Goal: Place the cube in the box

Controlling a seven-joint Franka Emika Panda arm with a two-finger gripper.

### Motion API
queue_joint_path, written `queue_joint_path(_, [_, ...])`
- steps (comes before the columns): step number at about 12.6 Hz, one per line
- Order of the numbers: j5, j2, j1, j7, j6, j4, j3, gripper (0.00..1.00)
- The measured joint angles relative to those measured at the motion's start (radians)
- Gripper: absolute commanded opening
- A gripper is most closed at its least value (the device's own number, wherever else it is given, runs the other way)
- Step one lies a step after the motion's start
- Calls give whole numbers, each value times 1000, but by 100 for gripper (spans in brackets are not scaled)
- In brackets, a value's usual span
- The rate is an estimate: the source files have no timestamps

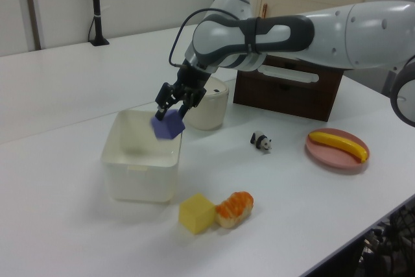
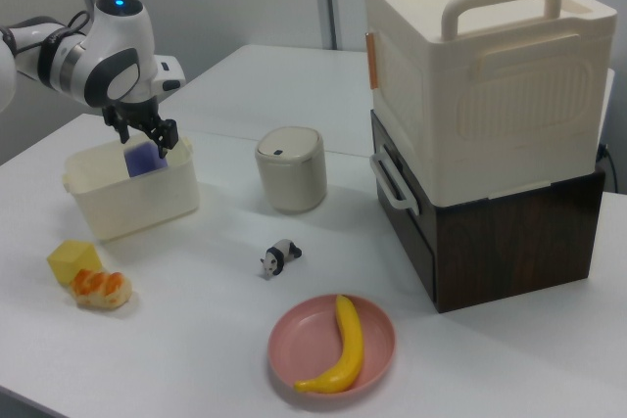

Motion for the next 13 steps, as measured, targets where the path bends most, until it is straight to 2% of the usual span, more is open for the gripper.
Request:
queue_joint_path(5, [-15, -10, -6, 94, -10, 19, -1, 100])
queue_joint_path(7, [-110, -32, -41, 176, -95, 26, -3, 100])
queue_joint_path(10, [-323, -82, -100, 275, -291, 29, -4, 100])
queue_joint_path(12, [-408, -124, -123, 294, -389, 30, -5, 100])
queue_joint_path(13, [-429, -139, -132, 295, -410, 30, -5, 100])
